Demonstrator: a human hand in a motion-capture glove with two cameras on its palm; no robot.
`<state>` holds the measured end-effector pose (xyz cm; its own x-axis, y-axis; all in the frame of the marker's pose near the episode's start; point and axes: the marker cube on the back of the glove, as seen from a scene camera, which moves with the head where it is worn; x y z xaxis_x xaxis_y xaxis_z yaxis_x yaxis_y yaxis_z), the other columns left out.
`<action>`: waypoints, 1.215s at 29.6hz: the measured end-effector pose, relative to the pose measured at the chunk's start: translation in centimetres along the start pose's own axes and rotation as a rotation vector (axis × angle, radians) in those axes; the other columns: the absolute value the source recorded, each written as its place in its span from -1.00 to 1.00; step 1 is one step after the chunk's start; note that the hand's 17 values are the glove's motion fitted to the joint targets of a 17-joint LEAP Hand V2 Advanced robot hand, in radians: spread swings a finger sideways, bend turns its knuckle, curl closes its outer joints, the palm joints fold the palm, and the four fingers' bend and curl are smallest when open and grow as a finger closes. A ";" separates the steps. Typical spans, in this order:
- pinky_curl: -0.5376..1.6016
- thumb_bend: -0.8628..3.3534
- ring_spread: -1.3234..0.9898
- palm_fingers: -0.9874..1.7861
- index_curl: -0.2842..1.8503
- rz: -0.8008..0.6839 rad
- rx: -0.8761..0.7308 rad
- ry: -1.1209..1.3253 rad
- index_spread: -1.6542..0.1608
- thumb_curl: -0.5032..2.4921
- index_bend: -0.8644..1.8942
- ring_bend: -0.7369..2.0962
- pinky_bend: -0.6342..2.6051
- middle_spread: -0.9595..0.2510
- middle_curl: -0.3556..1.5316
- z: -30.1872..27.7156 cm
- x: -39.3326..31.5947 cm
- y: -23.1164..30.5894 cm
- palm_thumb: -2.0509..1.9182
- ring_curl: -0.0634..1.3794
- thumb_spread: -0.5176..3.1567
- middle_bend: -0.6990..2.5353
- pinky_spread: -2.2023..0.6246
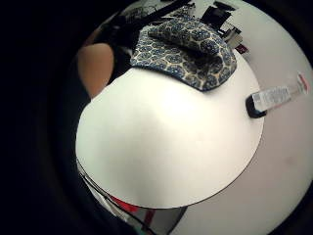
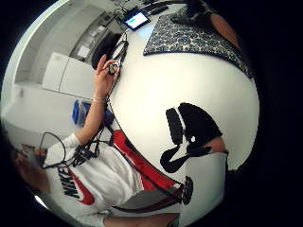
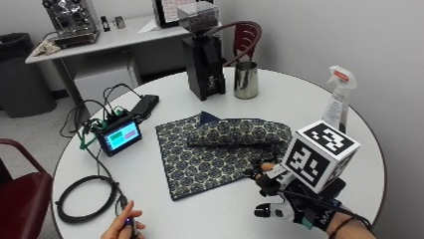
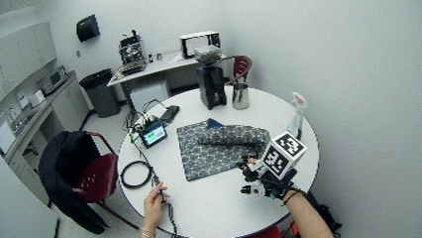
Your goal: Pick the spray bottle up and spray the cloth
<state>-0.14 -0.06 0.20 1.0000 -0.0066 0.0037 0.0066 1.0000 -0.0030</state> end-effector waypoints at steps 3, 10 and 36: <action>-0.36 -0.43 0.16 0.15 -0.63 -0.003 -0.007 -0.010 0.56 -0.58 -0.21 -0.26 -0.31 0.55 -0.55 0.4 -0.1 0.0 0.31 -0.76 -0.43 -0.46 0.64; -0.29 -0.43 0.17 0.14 -0.54 -0.002 -0.025 -0.025 0.47 -0.55 -0.23 -0.26 -0.31 0.54 -0.48 1.2 -0.3 -0.2 0.34 -0.66 -0.26 -0.45 0.67; -0.22 -0.51 0.21 0.05 -0.53 0.050 0.084 -0.055 0.41 -0.48 -0.28 -0.32 -0.33 0.52 -0.31 -1.6 1.8 -0.3 0.38 -0.59 -0.11 -0.38 0.71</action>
<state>1.64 -0.35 -1.40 0.9974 0.0408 0.0601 -0.0455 0.9958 0.0797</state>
